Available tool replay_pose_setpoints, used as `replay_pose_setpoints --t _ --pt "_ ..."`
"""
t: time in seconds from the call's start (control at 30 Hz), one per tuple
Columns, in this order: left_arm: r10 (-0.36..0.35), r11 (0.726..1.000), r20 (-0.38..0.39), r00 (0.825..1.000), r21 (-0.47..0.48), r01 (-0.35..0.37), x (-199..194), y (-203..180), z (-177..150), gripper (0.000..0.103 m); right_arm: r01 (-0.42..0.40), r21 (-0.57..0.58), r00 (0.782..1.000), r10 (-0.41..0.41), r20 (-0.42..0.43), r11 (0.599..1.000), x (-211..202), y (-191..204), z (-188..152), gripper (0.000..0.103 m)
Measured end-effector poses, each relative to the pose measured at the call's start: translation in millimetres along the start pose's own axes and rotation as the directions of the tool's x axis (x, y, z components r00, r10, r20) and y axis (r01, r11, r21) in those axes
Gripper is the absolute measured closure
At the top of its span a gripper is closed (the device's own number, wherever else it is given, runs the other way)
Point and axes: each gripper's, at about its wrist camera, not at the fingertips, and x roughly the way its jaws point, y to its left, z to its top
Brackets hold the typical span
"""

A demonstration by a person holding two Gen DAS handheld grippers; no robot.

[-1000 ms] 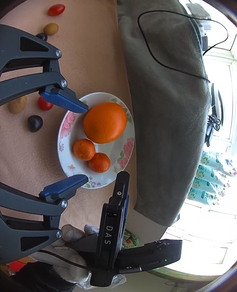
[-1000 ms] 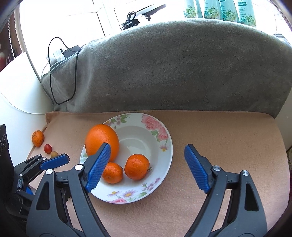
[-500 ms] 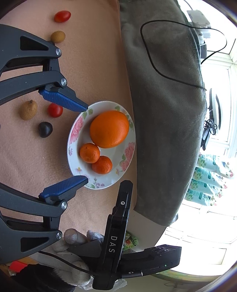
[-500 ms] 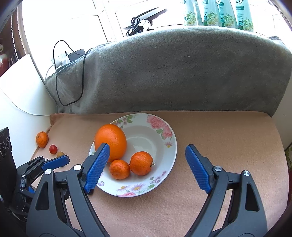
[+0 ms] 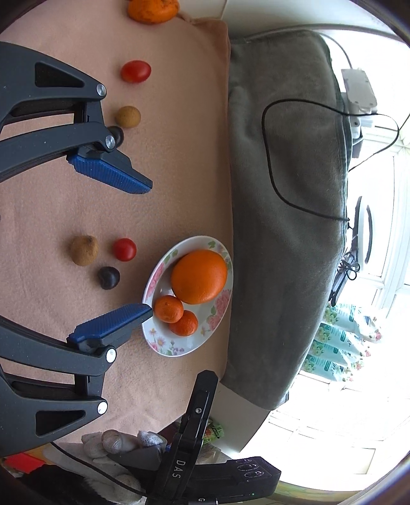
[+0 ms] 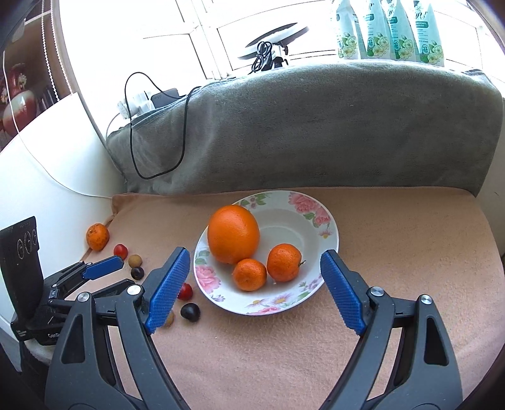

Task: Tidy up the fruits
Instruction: 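Withdraw both tools from the plate toward the remaining fruits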

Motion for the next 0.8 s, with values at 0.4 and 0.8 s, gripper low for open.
replay_pose_setpoints --t 0.4,0.8 --pt "0.124 0.986 -0.003 0.992 -0.111 -0.124 -31 64 -30 0.031 -0.091 -0.126 0.996 0.089 -0.02 0.988 -7 58 -25 0.016" --pt "0.167 0.964 -0.018 0.986 -0.208 -0.167 -36 105 -46 0.031 -0.139 -0.182 0.985 0.117 -0.126 0.973 23 91 -60 0.027"
